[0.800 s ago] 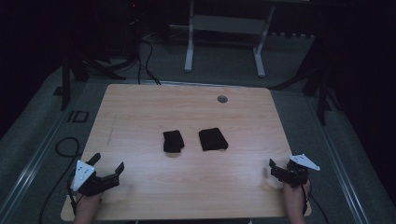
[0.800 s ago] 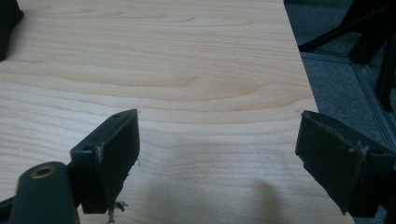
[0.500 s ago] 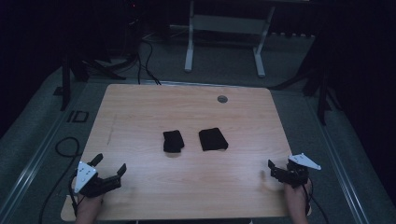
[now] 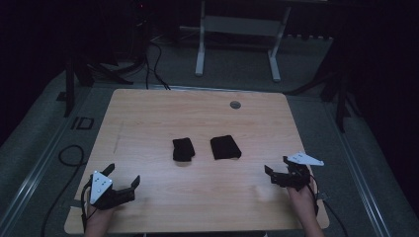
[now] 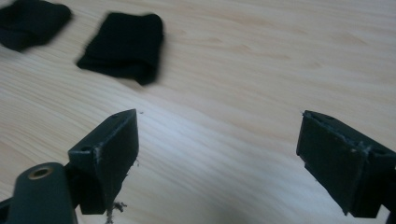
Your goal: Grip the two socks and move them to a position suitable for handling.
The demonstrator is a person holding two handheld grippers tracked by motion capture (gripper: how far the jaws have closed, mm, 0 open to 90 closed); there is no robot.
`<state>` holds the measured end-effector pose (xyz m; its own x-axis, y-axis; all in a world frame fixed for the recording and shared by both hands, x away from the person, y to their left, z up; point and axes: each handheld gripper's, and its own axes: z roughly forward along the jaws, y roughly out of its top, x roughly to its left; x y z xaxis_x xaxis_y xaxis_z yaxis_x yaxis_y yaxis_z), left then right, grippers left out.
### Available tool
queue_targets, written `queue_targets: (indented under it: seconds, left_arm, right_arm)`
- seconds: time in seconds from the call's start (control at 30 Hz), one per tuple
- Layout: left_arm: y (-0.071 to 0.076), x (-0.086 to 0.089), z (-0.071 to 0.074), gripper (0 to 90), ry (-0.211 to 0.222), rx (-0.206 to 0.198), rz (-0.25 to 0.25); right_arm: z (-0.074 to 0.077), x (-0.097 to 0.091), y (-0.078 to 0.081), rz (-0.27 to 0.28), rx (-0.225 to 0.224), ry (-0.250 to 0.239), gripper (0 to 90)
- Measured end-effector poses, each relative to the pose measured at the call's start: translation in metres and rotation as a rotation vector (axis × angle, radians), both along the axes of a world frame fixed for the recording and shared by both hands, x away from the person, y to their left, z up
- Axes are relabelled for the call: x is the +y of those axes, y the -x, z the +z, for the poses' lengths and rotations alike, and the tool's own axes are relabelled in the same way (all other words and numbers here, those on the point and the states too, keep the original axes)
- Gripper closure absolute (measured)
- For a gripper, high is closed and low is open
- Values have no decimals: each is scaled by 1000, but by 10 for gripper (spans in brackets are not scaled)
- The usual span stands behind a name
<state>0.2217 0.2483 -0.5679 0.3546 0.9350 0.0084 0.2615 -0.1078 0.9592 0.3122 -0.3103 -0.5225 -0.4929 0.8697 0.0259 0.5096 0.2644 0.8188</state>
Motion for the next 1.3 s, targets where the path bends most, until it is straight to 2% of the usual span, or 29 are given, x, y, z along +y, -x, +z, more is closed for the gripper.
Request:
queue_targets:
  seconds: [0.07, 0.13, 0.2, 0.3, 0.37, 0.43, 0.53, 0.67, 0.73, 0.8, 0.97, 1.0, 1.1, 1.13, 1.17, 1.23, 1.3]
  left_arm:
    - [0, -4, 1, 32, 20, 34, -28]
    - [0, -8, 1, 32, 24, 51, -53]
    - [0, -13, 1, 32, 16, 55, -74]
    - [1, -24, 2, 32, 18, 59, -105]
    - [2, -31, 4, 32, 11, 58, -118]
    - [2, -37, 4, 32, 25, 65, -134]
    - [2, -44, 3, 32, 16, 76, -154]
    - [2, -49, 1, 32, -8, 67, -176]
    - [2, -50, 1, 31, -20, 60, -168]
    - [2, -48, 0, 31, -11, 63, -159]
    - [2, -44, 1, 31, 12, 63, -147]
    - [2, -44, 1, 31, 15, 59, -146]
    - [3, -44, 2, 31, 17, 56, -148]
    - [3, -44, 2, 31, 15, 56, -150]
    - [3, -45, 2, 31, 15, 57, -153]
    - [3, -46, 2, 31, 15, 59, -156]
    - [3, -47, 2, 31, 12, 59, -159]
  right_arm:
    - [4, 10, -6, 15, 17, 0, 128]
    - [8, 22, -14, 52, 32, 6, 129]
    - [10, 35, -22, 99, 36, 4, 130]
    - [13, 57, -33, 152, 26, 34, 145]
    - [16, 72, -42, 181, 21, 42, 223]
    - [18, 83, -50, 195, 21, 40, 228]
    - [19, 102, -65, 225, 22, 57, 266]
    - [11, 126, -81, 258, 38, 68, 293]
    - [6, 138, -88, 268, 42, 85, 293]
    - [-1, 147, -94, 272, 46, 97, 292]
    - [-14, 157, -105, 261, 68, 122, 285]
    - [-23, 160, -108, 250, 93, 158, 285]
    - [-36, 161, -110, 248, 127, 197, 296]
    - [-38, 161, -107, 246, 101, 198, 319]
    - [-38, 160, -105, 245, 99, 198, 363]
    - [-36, 159, -102, 220, 86, 219, 567]
    - [-35, 159, -100, 202, 71, 238, 655]
